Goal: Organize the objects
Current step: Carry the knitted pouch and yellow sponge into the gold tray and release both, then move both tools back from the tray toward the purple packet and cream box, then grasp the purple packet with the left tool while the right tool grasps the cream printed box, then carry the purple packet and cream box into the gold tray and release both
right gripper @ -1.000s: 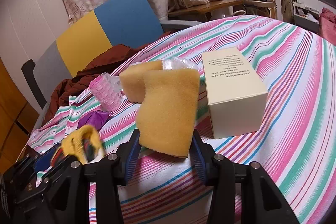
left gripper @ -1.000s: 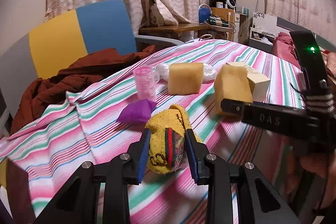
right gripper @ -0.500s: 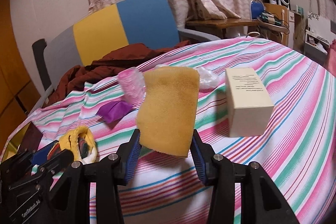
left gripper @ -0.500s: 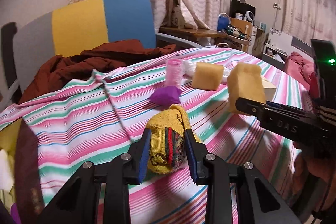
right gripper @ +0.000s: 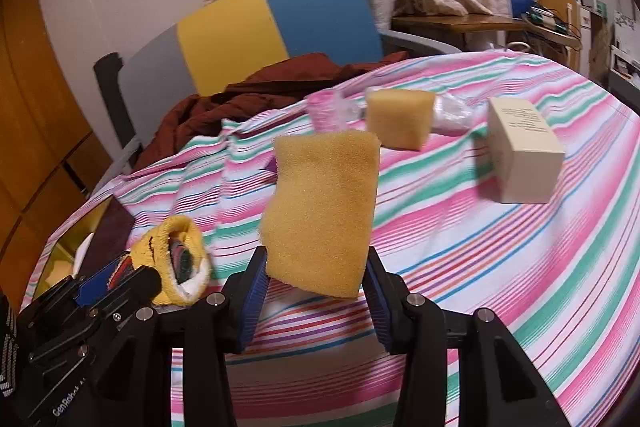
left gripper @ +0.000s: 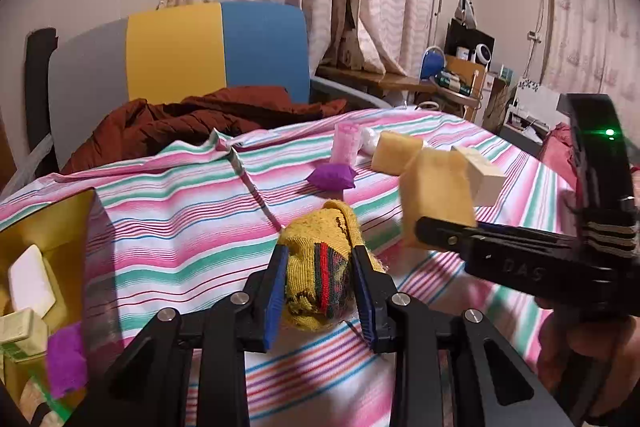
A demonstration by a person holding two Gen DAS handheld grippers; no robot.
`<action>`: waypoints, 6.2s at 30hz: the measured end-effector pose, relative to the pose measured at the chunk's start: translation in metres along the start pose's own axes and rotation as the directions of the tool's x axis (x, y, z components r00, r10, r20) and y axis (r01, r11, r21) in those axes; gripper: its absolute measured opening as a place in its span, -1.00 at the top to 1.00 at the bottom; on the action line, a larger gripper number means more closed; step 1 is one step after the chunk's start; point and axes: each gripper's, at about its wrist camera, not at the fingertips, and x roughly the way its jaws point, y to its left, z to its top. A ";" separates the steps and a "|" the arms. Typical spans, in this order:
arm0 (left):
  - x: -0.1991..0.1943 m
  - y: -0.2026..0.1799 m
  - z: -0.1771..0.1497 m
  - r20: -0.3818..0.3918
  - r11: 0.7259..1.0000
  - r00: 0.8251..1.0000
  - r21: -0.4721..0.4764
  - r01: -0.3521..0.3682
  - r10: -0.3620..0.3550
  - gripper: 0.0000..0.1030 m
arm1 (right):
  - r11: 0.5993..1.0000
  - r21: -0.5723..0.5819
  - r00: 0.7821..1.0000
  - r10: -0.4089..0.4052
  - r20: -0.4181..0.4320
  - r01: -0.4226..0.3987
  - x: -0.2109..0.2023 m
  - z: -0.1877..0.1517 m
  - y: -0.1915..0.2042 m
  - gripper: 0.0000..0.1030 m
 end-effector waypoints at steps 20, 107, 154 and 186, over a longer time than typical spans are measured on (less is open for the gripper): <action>-0.096 0.100 -0.002 0.122 0.964 0.983 -0.242 -0.107 0.140 0.38 | 0.948 -0.222 0.974 0.214 -0.078 -0.226 0.002 -0.001 0.140 0.11; -0.039 0.073 0.018 -0.189 0.952 0.976 -0.261 -0.157 0.109 -1.00 | 0.974 0.055 0.976 -0.216 -0.041 0.218 0.007 0.029 -0.057 -0.39; 0.214 -0.016 0.096 -0.308 0.995 0.946 0.049 -0.089 0.099 -0.91 | 0.927 0.134 0.931 -0.360 0.052 0.351 0.051 0.056 -0.149 -0.01; 0.121 -0.023 0.043 -0.120 0.985 0.986 0.142 -0.099 0.116 0.02 | 0.929 0.078 0.918 -0.370 0.143 0.362 0.031 0.055 -0.126 0.01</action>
